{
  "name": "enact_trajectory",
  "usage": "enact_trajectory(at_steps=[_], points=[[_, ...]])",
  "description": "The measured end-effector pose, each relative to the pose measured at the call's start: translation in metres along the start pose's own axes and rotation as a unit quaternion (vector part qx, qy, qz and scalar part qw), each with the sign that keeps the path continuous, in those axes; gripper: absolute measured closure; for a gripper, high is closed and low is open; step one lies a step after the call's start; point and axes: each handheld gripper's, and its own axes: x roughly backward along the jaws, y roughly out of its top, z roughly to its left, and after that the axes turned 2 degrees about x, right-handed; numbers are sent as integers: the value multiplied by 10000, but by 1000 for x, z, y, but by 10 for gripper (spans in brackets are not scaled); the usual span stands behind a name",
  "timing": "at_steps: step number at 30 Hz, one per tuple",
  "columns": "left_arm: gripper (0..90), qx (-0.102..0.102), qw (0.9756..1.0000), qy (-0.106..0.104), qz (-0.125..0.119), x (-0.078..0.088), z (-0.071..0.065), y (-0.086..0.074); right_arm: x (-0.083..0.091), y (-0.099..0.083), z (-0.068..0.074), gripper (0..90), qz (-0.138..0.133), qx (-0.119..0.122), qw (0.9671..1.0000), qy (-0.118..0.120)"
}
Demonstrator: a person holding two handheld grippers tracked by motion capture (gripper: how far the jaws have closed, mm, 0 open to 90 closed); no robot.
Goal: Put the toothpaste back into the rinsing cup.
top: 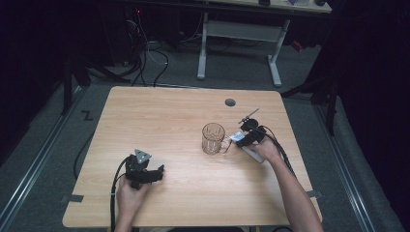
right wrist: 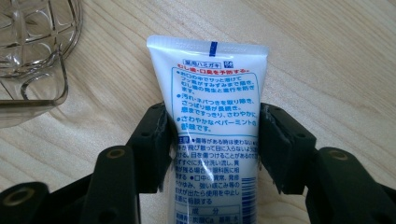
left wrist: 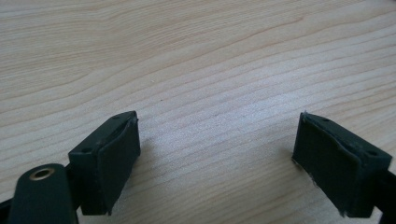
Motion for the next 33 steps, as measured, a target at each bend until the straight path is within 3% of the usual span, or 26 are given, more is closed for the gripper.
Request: enact_trajectory(at_steps=[13,23,33], points=[[147,-2,10000,0,0,0,0,0,6,2,5,625,102,85,9999,-76],[148,-3,10000,-1,1,0,0,0,17,-1,0,660,-143,77,9999,-36],[148,-2,10000,0,1,0,0,0,33,-6,1,663,-508,28,9986,153]])
